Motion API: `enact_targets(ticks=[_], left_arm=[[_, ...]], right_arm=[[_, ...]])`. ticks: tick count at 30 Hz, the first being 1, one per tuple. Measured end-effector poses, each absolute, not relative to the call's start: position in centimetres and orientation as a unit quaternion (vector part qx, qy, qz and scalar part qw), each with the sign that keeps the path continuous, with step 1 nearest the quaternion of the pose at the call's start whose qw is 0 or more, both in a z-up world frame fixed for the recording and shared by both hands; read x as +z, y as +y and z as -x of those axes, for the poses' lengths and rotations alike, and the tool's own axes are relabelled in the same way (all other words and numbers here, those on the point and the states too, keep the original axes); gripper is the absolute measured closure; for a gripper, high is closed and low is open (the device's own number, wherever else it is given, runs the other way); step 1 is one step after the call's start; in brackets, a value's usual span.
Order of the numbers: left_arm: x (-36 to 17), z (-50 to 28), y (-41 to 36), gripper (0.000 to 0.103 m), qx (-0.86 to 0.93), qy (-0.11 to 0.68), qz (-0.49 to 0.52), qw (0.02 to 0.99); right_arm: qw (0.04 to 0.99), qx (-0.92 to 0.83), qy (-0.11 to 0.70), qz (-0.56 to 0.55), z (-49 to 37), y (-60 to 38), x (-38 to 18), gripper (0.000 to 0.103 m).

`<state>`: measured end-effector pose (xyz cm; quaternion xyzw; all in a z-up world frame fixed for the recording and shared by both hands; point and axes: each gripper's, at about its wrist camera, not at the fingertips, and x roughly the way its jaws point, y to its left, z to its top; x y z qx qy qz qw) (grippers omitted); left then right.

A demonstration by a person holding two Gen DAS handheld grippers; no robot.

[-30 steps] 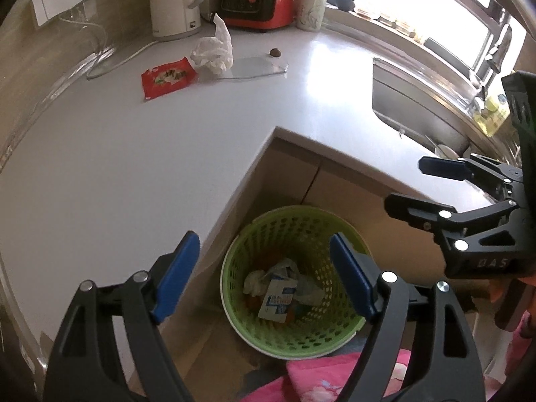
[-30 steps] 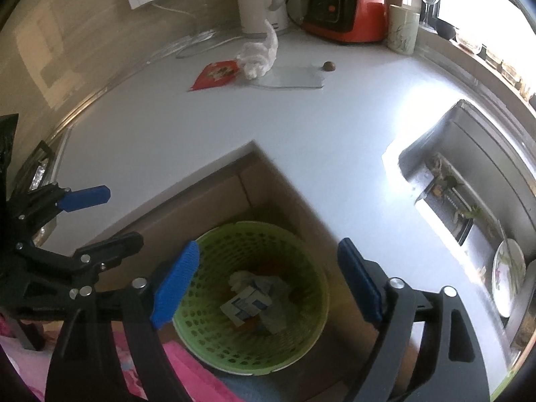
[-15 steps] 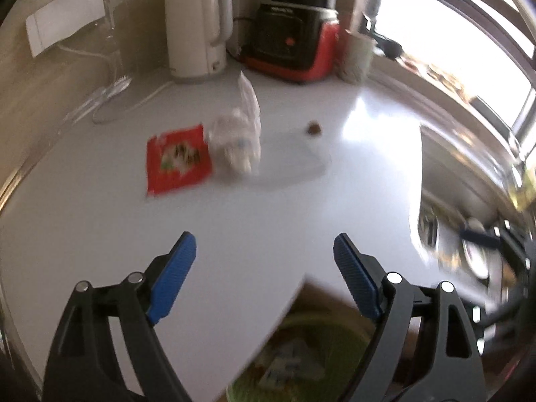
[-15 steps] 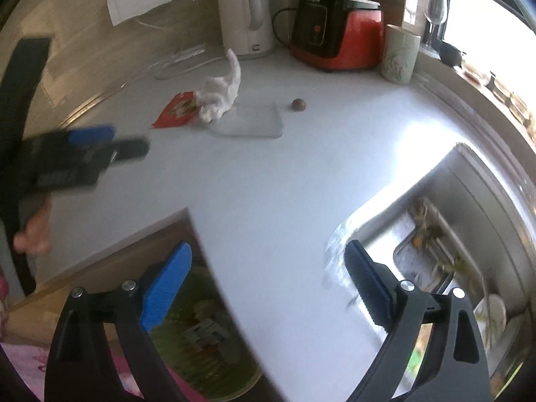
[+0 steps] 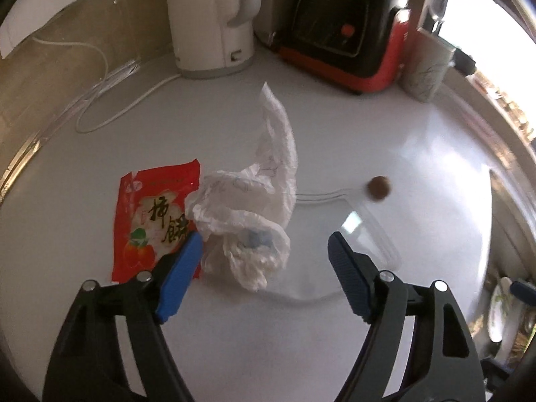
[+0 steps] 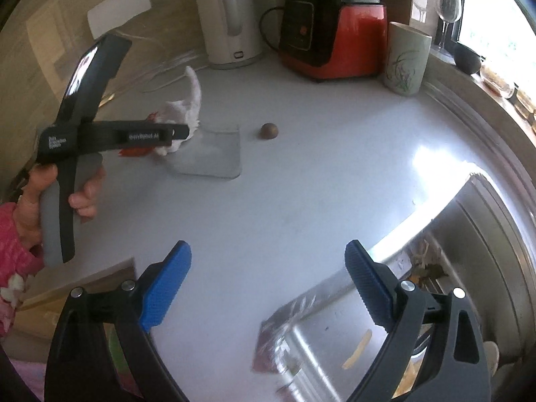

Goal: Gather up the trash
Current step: 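Grasp the white tissue with the left tool while the right tool grasps the walnut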

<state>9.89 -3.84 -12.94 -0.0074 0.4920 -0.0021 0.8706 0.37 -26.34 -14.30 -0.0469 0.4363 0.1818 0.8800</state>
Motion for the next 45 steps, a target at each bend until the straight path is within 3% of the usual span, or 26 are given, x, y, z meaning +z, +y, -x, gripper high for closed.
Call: enact_targets(ticks=[2,4,6,10,17,23,32,34,36,45], left_arm=[[-13.6,-10.7,-4.0,0.040,0.009,0.500,0.005,0.866],[-14.1,-11.2,-4.0,0.064,0.010,0.508,0.012,0.861],[-14.6,-11.7,-4.0,0.078,0.016,0.515,0.013,0.857],[-14.0,-11.6,-3.8,0.088,0.012,0.503,0.015,0.864],[-10.3,-8.9,-3.2,0.090,0.016,0.472,0.021,0.881],[-8.9,-4.9,-3.0,0.090,0.030,0.475,0.028,0.879],[-9.5,-1.6,-2.8,0.089,0.046,0.488,0.043,0.871],[-9.6,-1.4,-2.4,0.089,0.050,0.490,0.051,0.869],[-9.8,-1.1,-2.0,0.089,0.051,0.494,0.058,0.866],[-9.2,0.9,-1.5,0.089,0.048,0.490,0.053,0.869]], right_arm=[[0.879,0.185,0.437,0.046,-1.6,-26.6,-14.5,0.011],[0.878,0.188,0.438,0.045,-2.5,-26.6,-14.7,0.011],[0.876,0.192,0.439,0.045,-3.6,-26.7,-14.9,0.011],[0.875,0.202,0.437,0.050,-5.4,-26.4,-15.4,0.011],[0.874,0.230,0.420,0.077,-11.2,-25.3,-16.5,0.011],[0.858,0.263,0.429,0.108,-15.2,-23.3,-17.8,0.037],[0.845,0.285,0.422,0.164,-17.2,-20.3,-18.9,0.047],[0.845,0.289,0.418,0.167,-17.2,-20.2,-18.8,0.056],[0.844,0.293,0.416,0.169,-17.1,-20.0,-18.6,0.078],[0.850,0.278,0.412,0.173,-15.5,-20.1,-17.5,0.078]])
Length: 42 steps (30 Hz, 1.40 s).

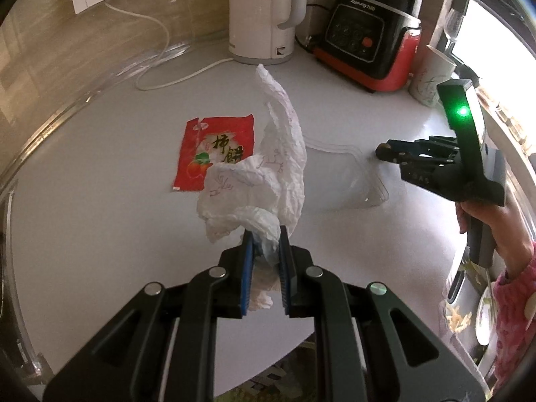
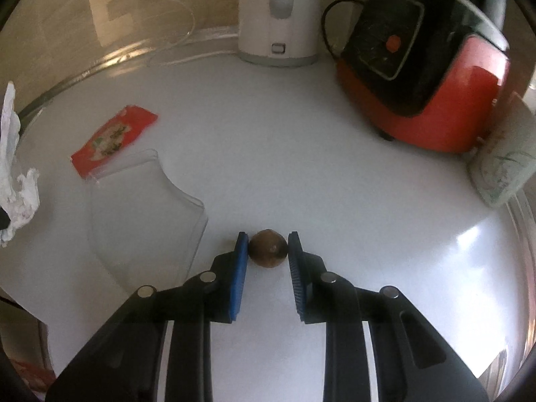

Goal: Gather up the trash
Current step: 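Grasp the white tissue with the left tool while the right tool grasps the walnut, then lower the tissue and walnut into the green basket and release both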

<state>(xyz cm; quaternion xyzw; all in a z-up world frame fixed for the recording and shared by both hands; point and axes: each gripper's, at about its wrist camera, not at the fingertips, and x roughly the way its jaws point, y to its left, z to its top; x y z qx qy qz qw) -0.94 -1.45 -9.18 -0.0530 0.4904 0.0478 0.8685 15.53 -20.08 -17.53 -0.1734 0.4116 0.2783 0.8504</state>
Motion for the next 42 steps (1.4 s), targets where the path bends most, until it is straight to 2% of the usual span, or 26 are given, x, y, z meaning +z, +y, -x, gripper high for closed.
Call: enact_targets(ticks=[6,12,20,30,32,34,37,42], left_arm=[[-8.1,4.2,-1.6,0.089,0.007,0.491,0.040,0.870],[-8.1,9.9,-3.1,0.089,-0.091,0.507,-0.015,0.857],[-12.5,17.2,-3.9,0.089,-0.206,0.547,-0.073,0.808],[-17.2,19.6,-3.2,0.089,-0.274,0.583,-0.080,0.761],[-17.8,19.7,-3.1,0.079,-0.281,0.593,-0.074,0.751],[-18.1,20.2,-3.0,0.055,-0.280,0.592,-0.076,0.752],[-17.6,20.5,-2.7,0.039,-0.286,0.580,-0.072,0.759],[-16.1,20.7,-2.0,0.027,-0.281,0.561,-0.075,0.775]], right_arm=[[0.869,0.260,0.392,0.156,-9.7,-21.7,-14.0,0.078],[0.880,0.242,0.389,0.124,1.2,-21.9,-11.9,0.078],[0.879,0.205,0.423,0.077,13.6,-19.8,-13.9,0.078],[0.880,0.162,0.446,0.037,20.3,-17.7,-15.9,0.078],[0.879,0.156,0.448,0.032,20.9,-17.4,-16.2,0.078],[0.879,0.154,0.451,0.030,21.2,-17.2,-16.4,0.078],[0.878,0.151,0.454,0.030,21.6,-16.7,-16.8,0.078],[0.875,0.152,0.458,0.030,22.1,-16.0,-17.3,0.078]])
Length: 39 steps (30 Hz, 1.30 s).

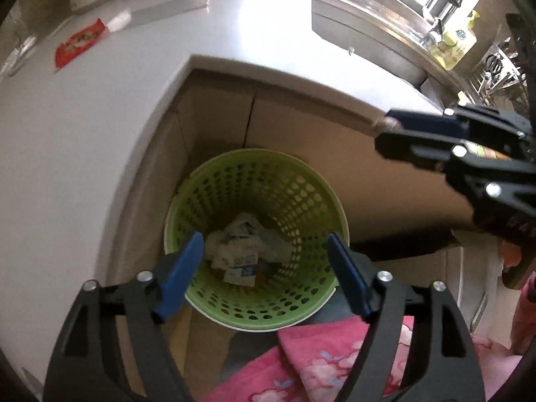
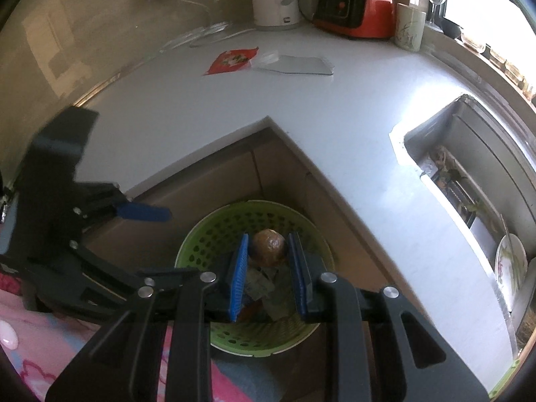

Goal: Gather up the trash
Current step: 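Lower the tissue and walnut into the green basket and release both, then grasp the red snack bag with the left tool while the right tool grasps the clear plastic tray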

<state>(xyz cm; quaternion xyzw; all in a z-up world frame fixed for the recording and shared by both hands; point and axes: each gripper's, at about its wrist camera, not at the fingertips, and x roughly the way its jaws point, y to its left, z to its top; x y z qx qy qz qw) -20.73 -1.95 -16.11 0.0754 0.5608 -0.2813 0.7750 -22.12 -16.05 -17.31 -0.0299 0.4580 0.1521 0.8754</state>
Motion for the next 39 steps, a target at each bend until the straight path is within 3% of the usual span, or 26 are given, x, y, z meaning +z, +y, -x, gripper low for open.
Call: enact_targets(ticks=[7,17,19,21,27,32,39], left_arm=[[-13.7,21.2,0.3,0.009,-0.251,0.537,-0.089,0.801],[-13.4,21.8,3.2,0.008,-0.213,0.538,-0.071,0.813],[-13.3,21.8,3.1,0.008,-0.209,0.537,-0.071,0.814],[-13.2,21.9,3.2,0.008,-0.208,0.536,-0.071,0.815],[-13.0,22.0,3.1,0.008,-0.207,0.535,-0.067,0.817],[-12.9,21.8,3.0,0.008,-0.207,0.533,-0.069,0.817],[-12.2,21.2,2.7,0.008,-0.207,0.528,-0.064,0.821]], right_arm=[[0.865,0.167,0.472,0.032,21.8,-14.8,-19.0,0.078],[0.838,0.198,0.507,0.047,20.7,-12.7,-23.3,0.078],[0.831,0.203,0.515,0.054,20.6,-12.2,-24.1,0.068],[0.830,0.201,0.516,0.061,20.6,-12.0,-24.6,0.038],[0.833,0.190,0.515,0.066,20.6,-11.9,-24.8,0.014],[0.837,0.183,0.511,0.068,20.6,-12.2,-24.4,0.004],[0.835,0.182,0.513,0.075,20.3,-12.4,-23.7,0.003]])
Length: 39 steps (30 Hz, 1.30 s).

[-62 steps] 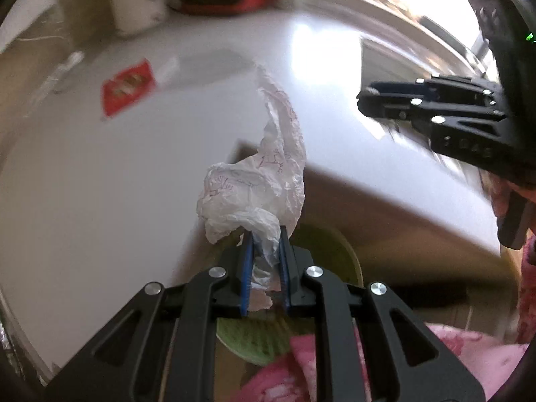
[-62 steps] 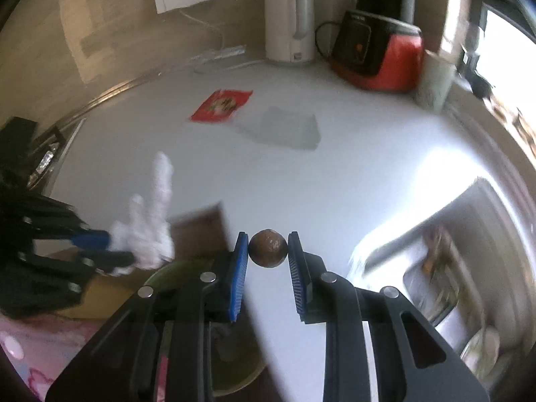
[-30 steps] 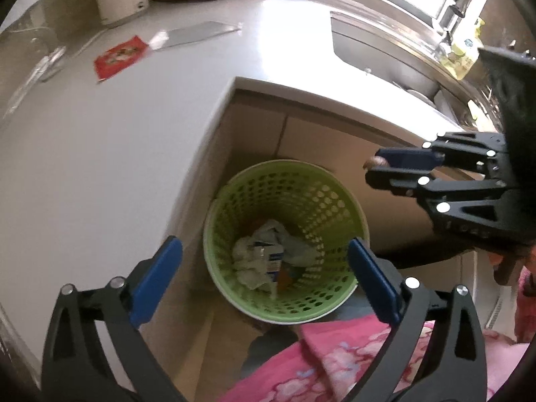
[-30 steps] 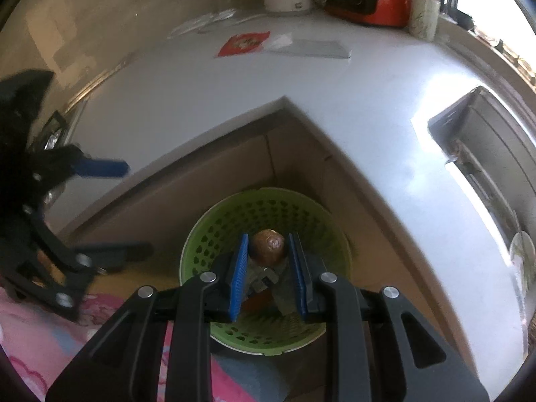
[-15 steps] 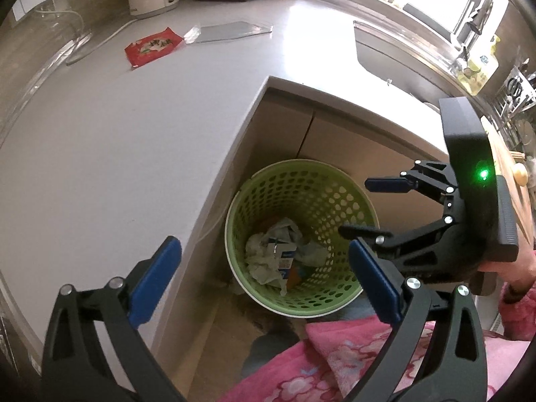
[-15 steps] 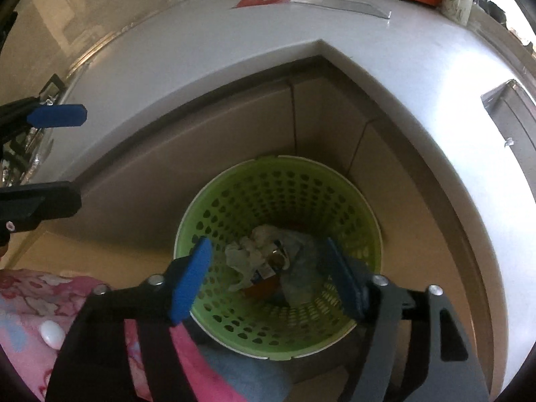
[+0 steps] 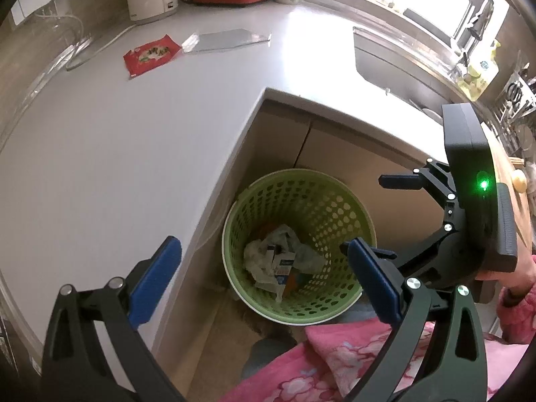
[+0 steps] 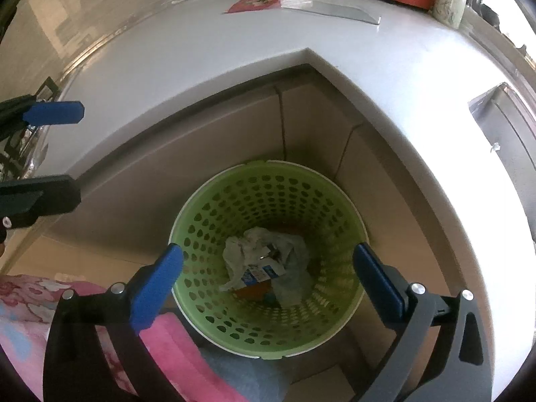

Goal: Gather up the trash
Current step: 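Grasp the red snack bag with the left tool while the right tool grasps the clear plastic tray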

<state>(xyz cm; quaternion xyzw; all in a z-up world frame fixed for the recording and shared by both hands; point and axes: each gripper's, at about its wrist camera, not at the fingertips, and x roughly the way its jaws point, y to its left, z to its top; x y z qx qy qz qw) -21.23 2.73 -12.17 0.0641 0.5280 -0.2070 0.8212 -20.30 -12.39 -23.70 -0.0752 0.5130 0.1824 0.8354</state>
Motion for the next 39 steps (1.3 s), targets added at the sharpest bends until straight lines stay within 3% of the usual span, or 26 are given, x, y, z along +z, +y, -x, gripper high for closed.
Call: enact_targets(ticks=[18,39], left_arm=[[-9.8,9.9,4.6,0.008,-0.140,0.500,-0.006,0.854],[-12.1,-3.1,5.3,0.008,-0.021,0.525,0.050,0.850]], right_arm=[[0.844,0.214,0.475,0.129,15.1,-14.5,-18.0,0.002],[0.832,0.300,0.430,0.182,-6.9,-15.8,-14.9,0.002]])
